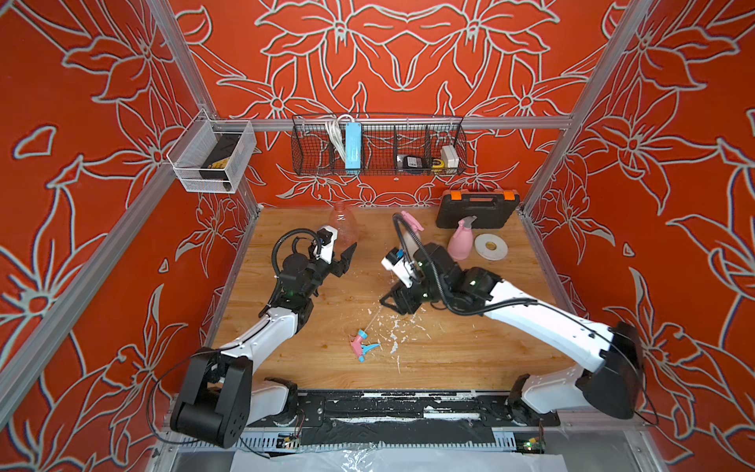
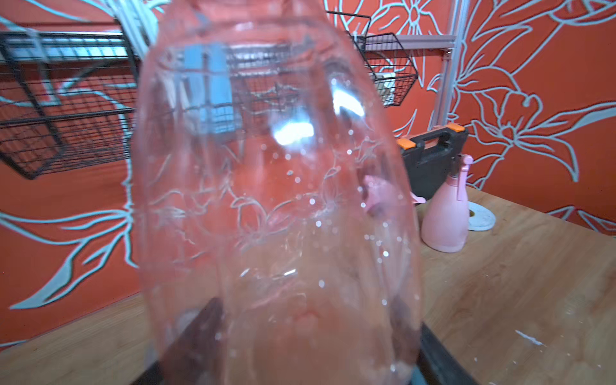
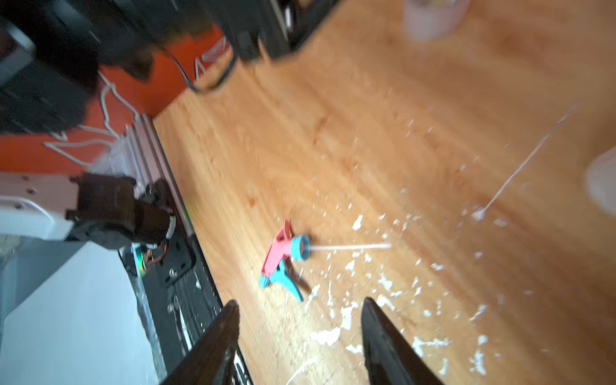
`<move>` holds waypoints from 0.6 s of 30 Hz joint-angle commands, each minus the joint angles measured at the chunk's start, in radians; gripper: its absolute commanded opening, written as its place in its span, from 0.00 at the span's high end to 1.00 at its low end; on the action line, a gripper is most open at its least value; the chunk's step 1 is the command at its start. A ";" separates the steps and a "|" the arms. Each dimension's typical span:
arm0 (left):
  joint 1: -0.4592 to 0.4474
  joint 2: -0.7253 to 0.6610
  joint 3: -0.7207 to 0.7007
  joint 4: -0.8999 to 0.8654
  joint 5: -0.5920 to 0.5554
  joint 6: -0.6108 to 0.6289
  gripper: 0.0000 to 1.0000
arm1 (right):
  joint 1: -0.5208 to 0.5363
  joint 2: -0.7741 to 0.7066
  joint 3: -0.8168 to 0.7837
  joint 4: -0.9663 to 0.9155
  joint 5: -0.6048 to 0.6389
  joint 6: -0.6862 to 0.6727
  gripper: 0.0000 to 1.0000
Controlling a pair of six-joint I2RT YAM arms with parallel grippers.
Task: Attach spray nozzles to spray bottles
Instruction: Adjust the spray nozzle at the center of the board.
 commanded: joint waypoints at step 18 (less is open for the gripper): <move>0.011 -0.106 -0.045 0.007 -0.051 0.014 0.50 | 0.006 0.517 0.195 0.064 -0.210 -0.112 0.36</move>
